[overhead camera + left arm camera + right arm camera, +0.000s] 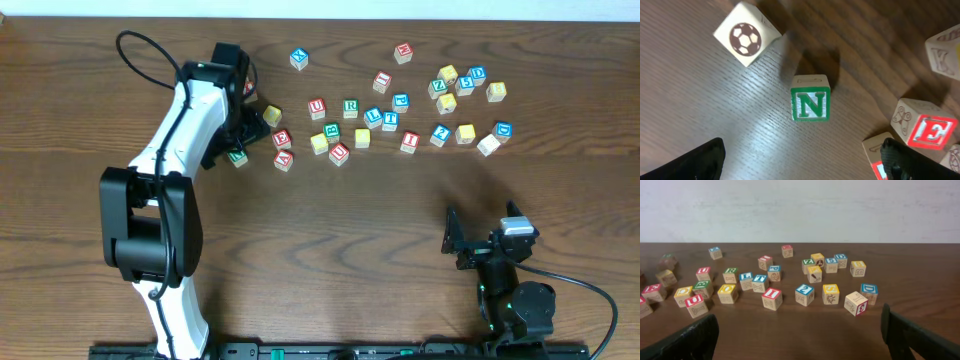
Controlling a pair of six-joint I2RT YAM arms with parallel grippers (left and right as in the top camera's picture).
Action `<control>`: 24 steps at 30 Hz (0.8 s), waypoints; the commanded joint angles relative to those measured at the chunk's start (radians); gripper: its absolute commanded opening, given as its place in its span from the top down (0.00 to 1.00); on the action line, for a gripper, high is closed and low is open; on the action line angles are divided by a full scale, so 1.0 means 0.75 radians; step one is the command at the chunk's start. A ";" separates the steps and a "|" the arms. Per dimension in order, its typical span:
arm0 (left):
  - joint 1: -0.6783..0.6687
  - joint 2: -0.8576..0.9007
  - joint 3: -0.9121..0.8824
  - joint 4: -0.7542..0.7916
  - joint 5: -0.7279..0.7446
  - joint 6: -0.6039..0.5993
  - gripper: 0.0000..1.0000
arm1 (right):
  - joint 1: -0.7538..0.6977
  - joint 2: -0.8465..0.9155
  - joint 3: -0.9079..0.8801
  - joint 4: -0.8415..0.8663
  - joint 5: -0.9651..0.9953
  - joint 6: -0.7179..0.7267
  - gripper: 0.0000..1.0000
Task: Spell out NEURIPS
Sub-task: 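Lower the left gripper and grasp the green N block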
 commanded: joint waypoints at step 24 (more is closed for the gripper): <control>-0.012 0.007 -0.163 0.200 0.005 -0.015 0.03 | 0.007 -0.008 -0.002 -0.006 -0.003 0.012 0.01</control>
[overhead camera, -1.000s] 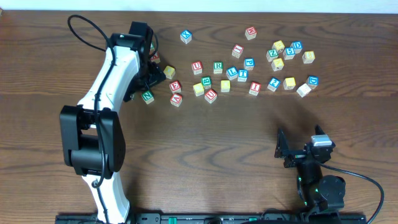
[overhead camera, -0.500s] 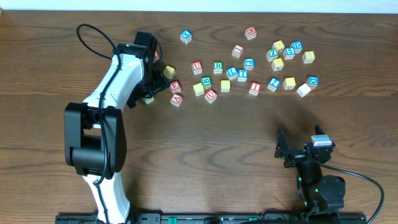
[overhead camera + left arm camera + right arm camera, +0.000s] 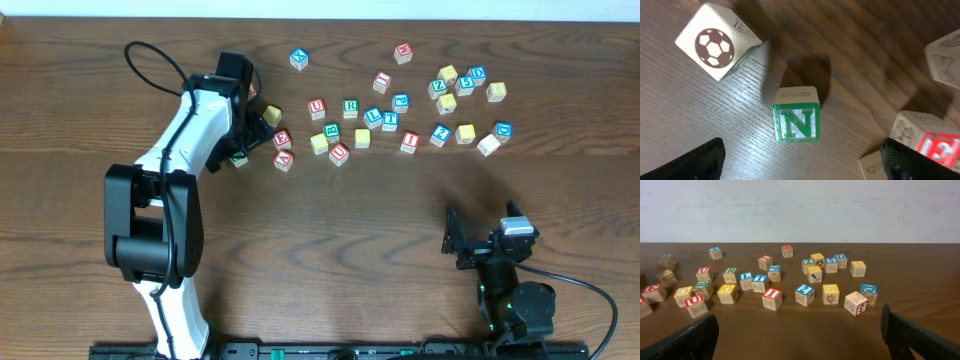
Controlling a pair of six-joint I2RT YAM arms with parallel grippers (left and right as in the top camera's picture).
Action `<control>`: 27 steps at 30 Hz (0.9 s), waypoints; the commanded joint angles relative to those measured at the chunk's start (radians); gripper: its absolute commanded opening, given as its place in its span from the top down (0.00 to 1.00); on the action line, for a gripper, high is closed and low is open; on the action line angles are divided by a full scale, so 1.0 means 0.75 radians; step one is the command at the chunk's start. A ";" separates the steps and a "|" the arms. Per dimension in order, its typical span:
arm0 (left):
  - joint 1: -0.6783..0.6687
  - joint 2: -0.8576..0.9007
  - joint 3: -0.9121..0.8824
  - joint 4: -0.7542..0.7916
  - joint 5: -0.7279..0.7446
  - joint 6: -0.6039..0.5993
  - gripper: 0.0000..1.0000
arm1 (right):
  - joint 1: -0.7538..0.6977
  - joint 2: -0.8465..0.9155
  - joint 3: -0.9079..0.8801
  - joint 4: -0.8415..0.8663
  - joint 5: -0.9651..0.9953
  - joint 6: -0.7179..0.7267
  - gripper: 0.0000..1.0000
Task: Spell out NEURIPS
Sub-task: 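Lower the left gripper and grasp the green N block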
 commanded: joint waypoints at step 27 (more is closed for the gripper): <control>-0.003 0.010 -0.069 0.105 -0.010 -0.012 0.02 | 0.007 -0.008 -0.002 -0.006 -0.003 0.012 0.01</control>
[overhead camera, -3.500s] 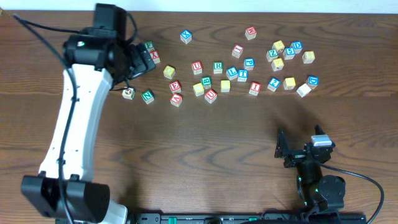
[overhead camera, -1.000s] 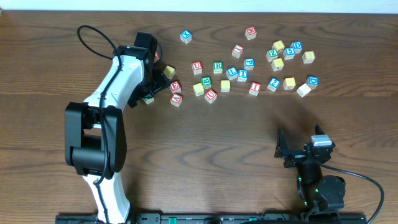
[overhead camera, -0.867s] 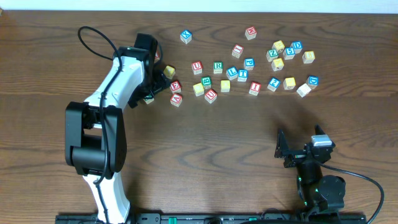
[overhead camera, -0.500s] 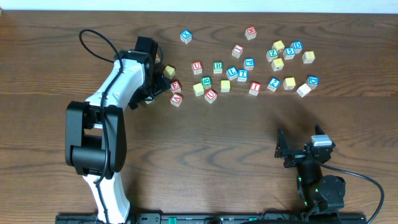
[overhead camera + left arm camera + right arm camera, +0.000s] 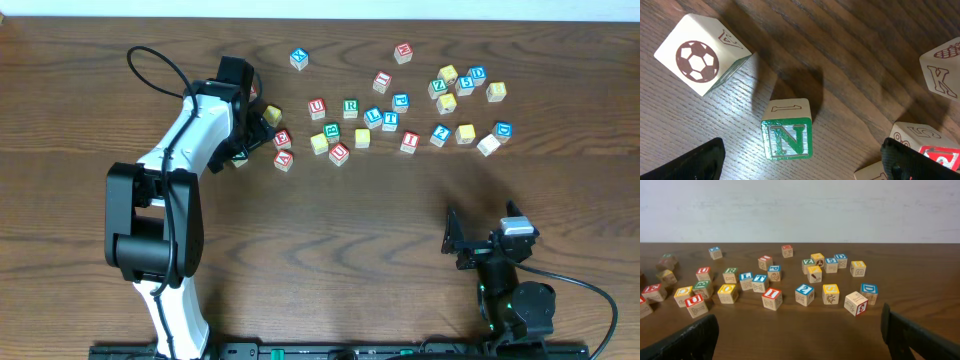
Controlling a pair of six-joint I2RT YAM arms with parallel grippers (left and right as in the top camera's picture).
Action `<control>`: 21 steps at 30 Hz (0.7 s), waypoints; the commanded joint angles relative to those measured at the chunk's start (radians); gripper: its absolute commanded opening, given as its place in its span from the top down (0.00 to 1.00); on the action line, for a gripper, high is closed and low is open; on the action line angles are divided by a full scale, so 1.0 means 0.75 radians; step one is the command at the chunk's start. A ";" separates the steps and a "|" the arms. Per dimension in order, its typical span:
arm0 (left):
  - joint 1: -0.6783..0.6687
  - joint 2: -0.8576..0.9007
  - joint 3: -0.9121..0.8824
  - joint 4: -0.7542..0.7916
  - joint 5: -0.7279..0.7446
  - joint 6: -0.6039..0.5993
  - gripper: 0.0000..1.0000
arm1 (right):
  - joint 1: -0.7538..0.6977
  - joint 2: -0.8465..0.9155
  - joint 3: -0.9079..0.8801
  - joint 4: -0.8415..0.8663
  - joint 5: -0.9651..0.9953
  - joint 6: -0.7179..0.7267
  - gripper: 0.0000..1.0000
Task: Spell out NEURIPS
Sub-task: 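Lower the left gripper and grasp the green N block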
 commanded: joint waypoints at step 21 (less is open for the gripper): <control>-0.003 0.010 -0.103 0.077 -0.017 -0.012 0.16 | 0.007 -0.008 -0.002 -0.006 -0.003 0.012 0.01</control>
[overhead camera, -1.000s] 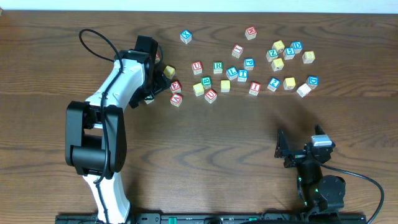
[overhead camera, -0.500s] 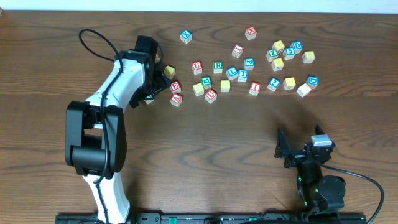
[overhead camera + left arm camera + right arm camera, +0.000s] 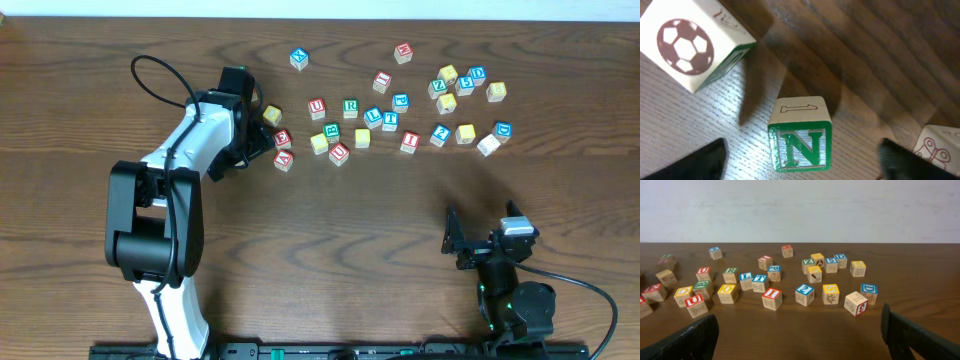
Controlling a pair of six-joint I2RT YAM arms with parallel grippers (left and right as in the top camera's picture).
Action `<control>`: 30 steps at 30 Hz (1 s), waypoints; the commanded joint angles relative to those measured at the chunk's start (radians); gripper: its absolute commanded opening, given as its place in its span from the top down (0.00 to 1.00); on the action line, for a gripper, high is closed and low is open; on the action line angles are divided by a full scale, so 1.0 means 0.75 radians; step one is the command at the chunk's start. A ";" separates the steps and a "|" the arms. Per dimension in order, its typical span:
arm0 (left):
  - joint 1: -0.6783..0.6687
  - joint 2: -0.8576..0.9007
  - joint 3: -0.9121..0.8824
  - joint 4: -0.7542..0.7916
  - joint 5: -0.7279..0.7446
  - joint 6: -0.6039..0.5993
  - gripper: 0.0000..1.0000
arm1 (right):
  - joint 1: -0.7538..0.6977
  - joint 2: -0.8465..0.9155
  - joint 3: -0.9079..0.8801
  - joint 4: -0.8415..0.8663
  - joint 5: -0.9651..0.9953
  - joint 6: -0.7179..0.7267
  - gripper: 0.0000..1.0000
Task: Spell out NEURIPS
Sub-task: 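Lower the left gripper and grasp the green N block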
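Note:
A green N block (image 3: 800,142) lies on the wood, letter face toward the left wrist camera. My left gripper (image 3: 800,166) is open close above it, with one dark fingertip (image 3: 697,162) on either side. In the overhead view my left arm (image 3: 213,125) hides the N. To its right lie a red E (image 3: 283,137), a red U (image 3: 317,107), a green R (image 3: 350,106) and a red I (image 3: 409,141). My right gripper (image 3: 800,342) is open and holds nothing, at the table's near right.
A soccer-ball block (image 3: 690,42) sits up-left of the N and a butterfly block (image 3: 940,145) to its right. Several other letter and number blocks are strewn across the far table, out to a blue one (image 3: 502,130). The table (image 3: 330,250) shows bare wood in the near half.
In the left wrist view the N block looks larger and sits lower, between the fingertips. The red E block has left that view. My right arm has not moved.
My left gripper hung open over the N block, with the soccer block up-left and the red E at the right. At each later moment the N showed larger and lower in the wrist view. Now it sits between the open fingers. The right arm stayed parked.

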 commanded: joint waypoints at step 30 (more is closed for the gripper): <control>-0.003 0.009 -0.006 0.029 -0.053 -0.052 0.46 | 0.007 -0.007 -0.002 -0.006 -0.003 0.012 0.01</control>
